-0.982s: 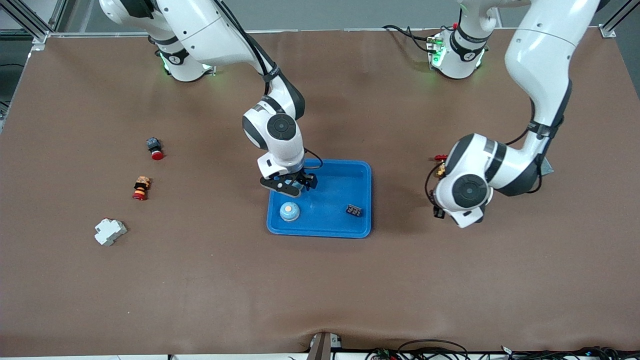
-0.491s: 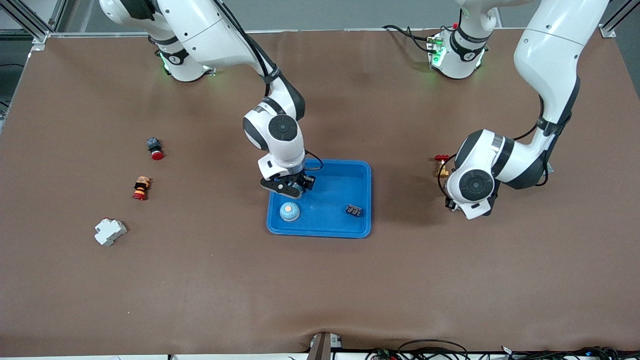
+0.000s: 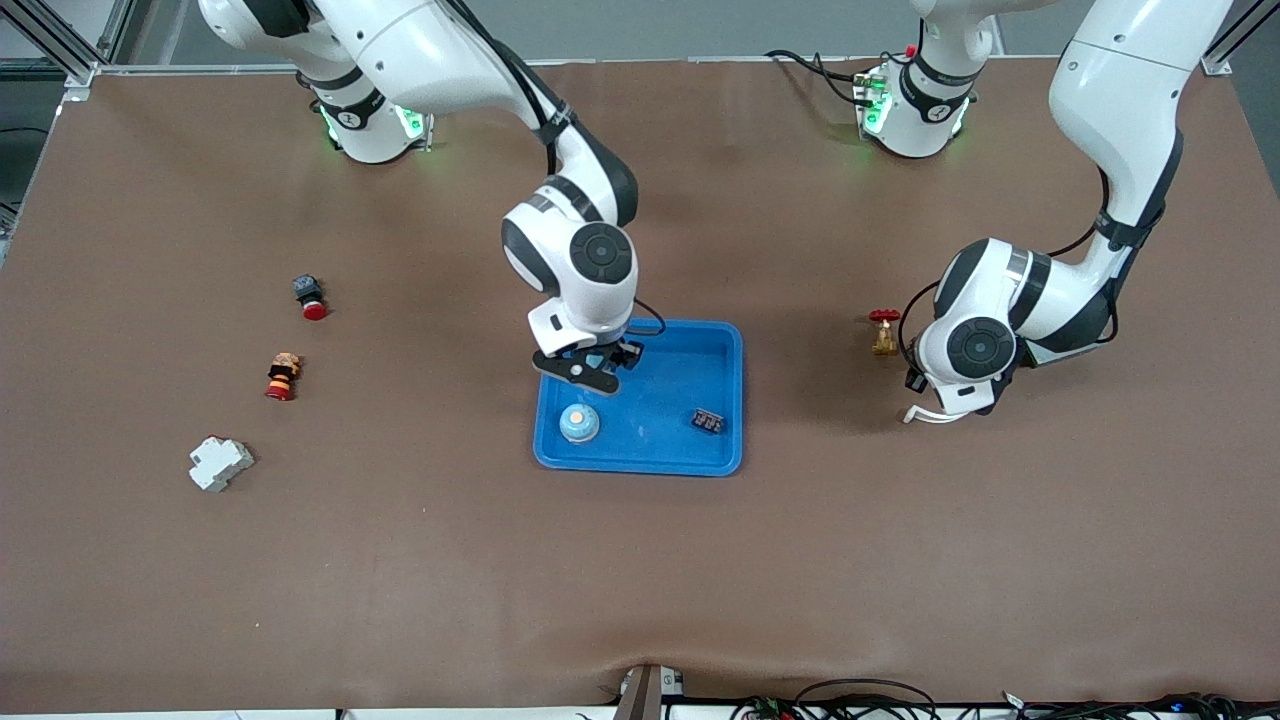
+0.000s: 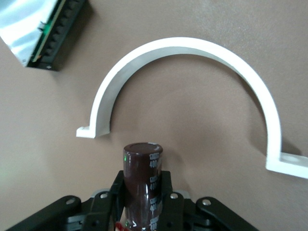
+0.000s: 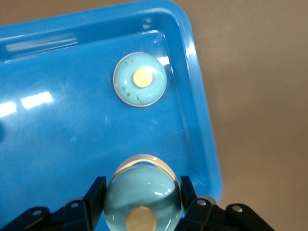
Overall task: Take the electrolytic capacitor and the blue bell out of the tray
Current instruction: 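Carry the bell with the right gripper while the left gripper reaches the tray, then lower the bell with the right gripper while the left gripper grasps a capacitor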
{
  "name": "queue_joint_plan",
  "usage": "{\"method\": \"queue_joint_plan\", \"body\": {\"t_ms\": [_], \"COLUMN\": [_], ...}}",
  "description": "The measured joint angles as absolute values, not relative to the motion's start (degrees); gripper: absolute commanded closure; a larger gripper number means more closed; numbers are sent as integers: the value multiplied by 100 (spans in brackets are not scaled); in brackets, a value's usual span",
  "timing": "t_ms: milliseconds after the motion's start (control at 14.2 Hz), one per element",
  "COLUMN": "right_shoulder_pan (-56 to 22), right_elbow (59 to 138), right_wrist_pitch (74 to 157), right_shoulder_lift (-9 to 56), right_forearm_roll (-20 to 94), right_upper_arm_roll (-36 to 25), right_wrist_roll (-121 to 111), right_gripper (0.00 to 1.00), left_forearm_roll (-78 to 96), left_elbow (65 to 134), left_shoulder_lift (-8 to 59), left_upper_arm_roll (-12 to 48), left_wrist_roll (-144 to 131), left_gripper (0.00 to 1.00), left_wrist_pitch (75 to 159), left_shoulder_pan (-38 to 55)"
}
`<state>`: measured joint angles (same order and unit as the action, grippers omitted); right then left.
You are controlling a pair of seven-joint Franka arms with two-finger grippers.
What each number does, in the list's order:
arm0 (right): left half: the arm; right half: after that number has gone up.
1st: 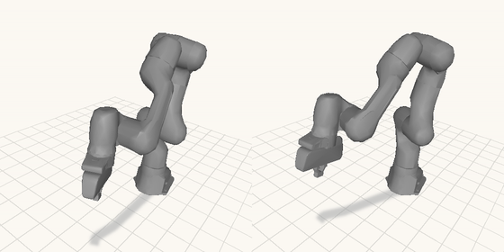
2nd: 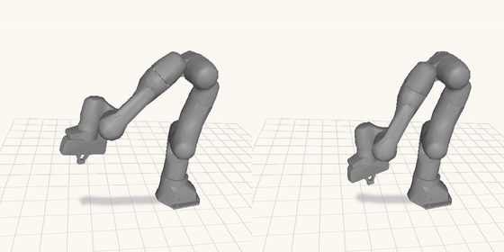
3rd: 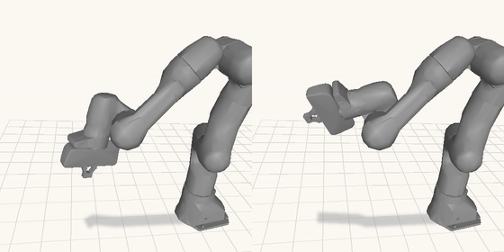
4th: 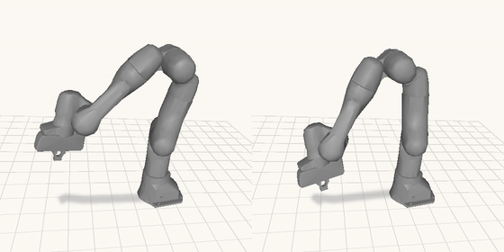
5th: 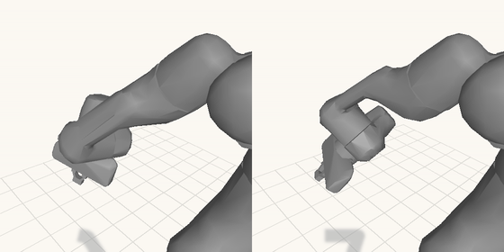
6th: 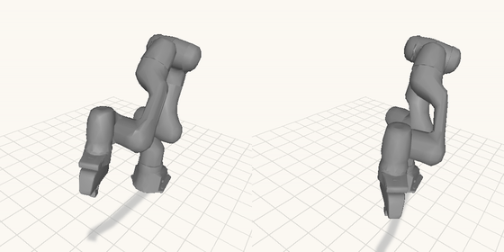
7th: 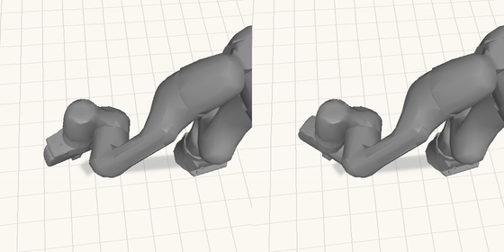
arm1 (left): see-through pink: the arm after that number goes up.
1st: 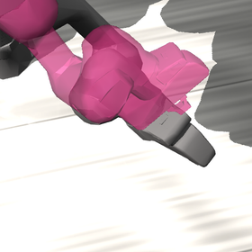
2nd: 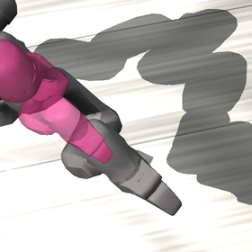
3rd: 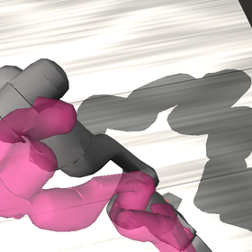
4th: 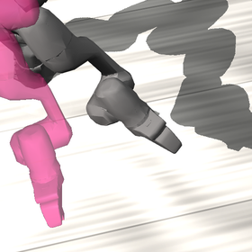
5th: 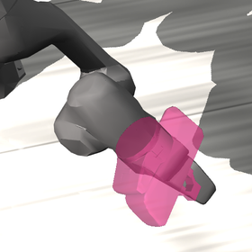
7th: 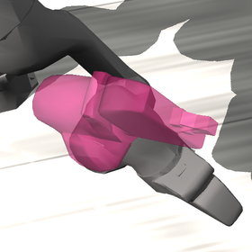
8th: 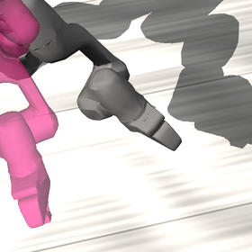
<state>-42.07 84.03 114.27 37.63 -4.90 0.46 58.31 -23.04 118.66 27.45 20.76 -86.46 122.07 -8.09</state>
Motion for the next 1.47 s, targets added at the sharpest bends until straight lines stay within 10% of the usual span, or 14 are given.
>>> {"method": "queue_joint_plan", "body": {"t_ms": [211,351,421,1053,1474], "right_shoulder_pan": [-3820,-3437,-3252,-1733,-992], "right_elbow": [8208,8347,8514,11758,13312], "right_wrist_pitch": [10934,10835,10820,11997,13869], "right_shoulder_lift": [3470,3177,2986,712,401], "right_forearm_roll": [-299,-249,-241,-234,-234], "right_upper_arm_roll": [33,30,29,14,11], "right_wrist_roll": [4462,3656,3260,302,-894], "right_gripper": [100,100,100,100,100], "left_forearm_roll": [-2673,-2738,-2747,-2577,-2466], "left_elbow": [11872,11818,11790,11048,9622], "left_shoulder_lift": [2864,2886,2887,2898,3644], "left_upper_arm_roll": [2076,2075,2076,2566,2856], "left_wrist_roll": [-8648,-8646,-8646,-9161,-11140], "left_gripper": [100,22,0,0,0], "left_wrist_pitch": [12561,12620,12635,12701,12717], "left_shoulder_pan": [-928,-999,-1003,-925,286]}}
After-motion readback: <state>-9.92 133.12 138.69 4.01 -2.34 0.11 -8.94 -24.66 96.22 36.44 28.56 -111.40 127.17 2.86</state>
